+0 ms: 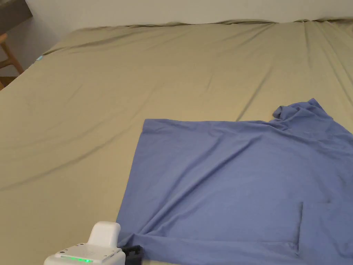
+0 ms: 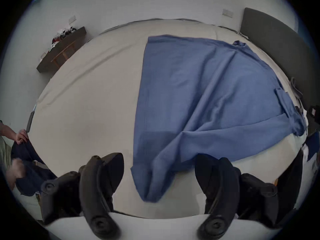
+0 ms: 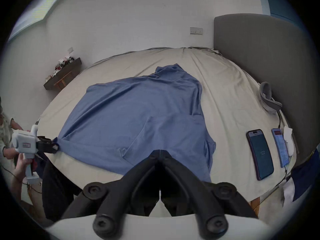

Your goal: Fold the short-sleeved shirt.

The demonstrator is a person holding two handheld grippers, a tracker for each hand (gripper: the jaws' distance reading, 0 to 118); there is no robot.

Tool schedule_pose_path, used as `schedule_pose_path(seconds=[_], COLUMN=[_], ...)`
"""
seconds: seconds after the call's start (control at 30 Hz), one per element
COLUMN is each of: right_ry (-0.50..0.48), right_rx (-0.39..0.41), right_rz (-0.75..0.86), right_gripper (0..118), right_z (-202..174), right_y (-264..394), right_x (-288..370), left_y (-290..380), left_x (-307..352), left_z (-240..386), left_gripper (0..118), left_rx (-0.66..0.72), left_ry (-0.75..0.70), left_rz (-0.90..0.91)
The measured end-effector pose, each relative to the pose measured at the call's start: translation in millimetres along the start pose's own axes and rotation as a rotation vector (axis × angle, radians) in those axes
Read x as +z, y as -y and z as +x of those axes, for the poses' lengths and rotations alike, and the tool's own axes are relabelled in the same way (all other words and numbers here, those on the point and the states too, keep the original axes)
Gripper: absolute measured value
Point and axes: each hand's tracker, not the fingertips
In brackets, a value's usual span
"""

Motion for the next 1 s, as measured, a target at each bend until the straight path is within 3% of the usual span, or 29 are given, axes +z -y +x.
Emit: schedule_pose_path(seconds=[0.03,0.07,0.1,0.17,0.27,0.3,0.33,0.37,0.4,0.5,0.73,0.77,0.8,0.83,0.9,1.0], right_ry=[-0.001,-0.003,-0.004,-0.009,-0.006,-0.007,-0.002,0.023,0.041,0.069,0.07,0.051,0.034,0.06,0.033,0.036], right_rx=[0.003,0.007,0.011,0.025,0.036,0.031,0.02,0.014,0.033,0.037,-0.086,-0.09,-0.091,-0.086,-0.086,-0.057], right_rz=[-0.006,-0.018,-0.035,-0.067,-0.108,-0.143,-0.171,-0.208,-0.257,-0.232,-0.367,-0.393,-0.424,-0.391,-0.395,-0.402], right_gripper=[2,2,2,2,2,11,49,102,118,118,118,107,62,36,21,17], right_z=[-1.1,-2.3,-3.5,-4.4,-2.4,-0.6,0.8,4.0,7.3,17.8,48.3,49.3,48.5,47.1,45.7,41.1], right_y=[1.0,1.6,2.1,3.0,2.4,0.9,0.2,0.0,2.5,10.9,25.6,27.7,28.4,28.9,20.5,12.2], right_x=[-1.9,-4.4,-7.8,-12.9,-23.7,-28.9,-32.8,-39.2,-47.0,-50.3,-74.4,-79.5,-84.1,-84.1,-81.3,-79.9], left_y=[-2.3,-2.9,-3.4,-8.1,-14.6,-17.1,-19.3,-21.0,-21.6,-27.9,-34.6,-35.5,-36.1,-37.0,-40.9,-50.9], left_x=[-4.6,-8.0,-10.0,-9.1,-3.4,-2.4,-1.5,1.7,4.9,10.3,7.7,5.7,4.4,3.6,4.1,9.3], left_z=[-2.1,-6.3,-9.7,-8.8,4.4,7.5,7.4,7.4,8.4,5.9,8.8,9.3,10.6,11.4,14.9,17.3], left_gripper=[93,81,38,12,10,10,10,10,10,10,10,10,10,10,10,10], left_rx=[0.009,0.039,0.072,0.104,0.047,0.045,0.045,0.044,0.041,0.043,0.042,0.042,0.044,0.045,0.036,0.024], left_ry=[0.003,0.033,0.095,0.117,0.067,0.077,0.078,0.08,0.081,0.084,0.083,0.08,0.076,0.077,0.067,0.057], left_rz=[-0.008,-0.024,-0.009,0.008,0.018,0.007,0.005,0.009,0.017,0.024,0.014,0.008,-0.011,-0.025,-0.044,-0.05])
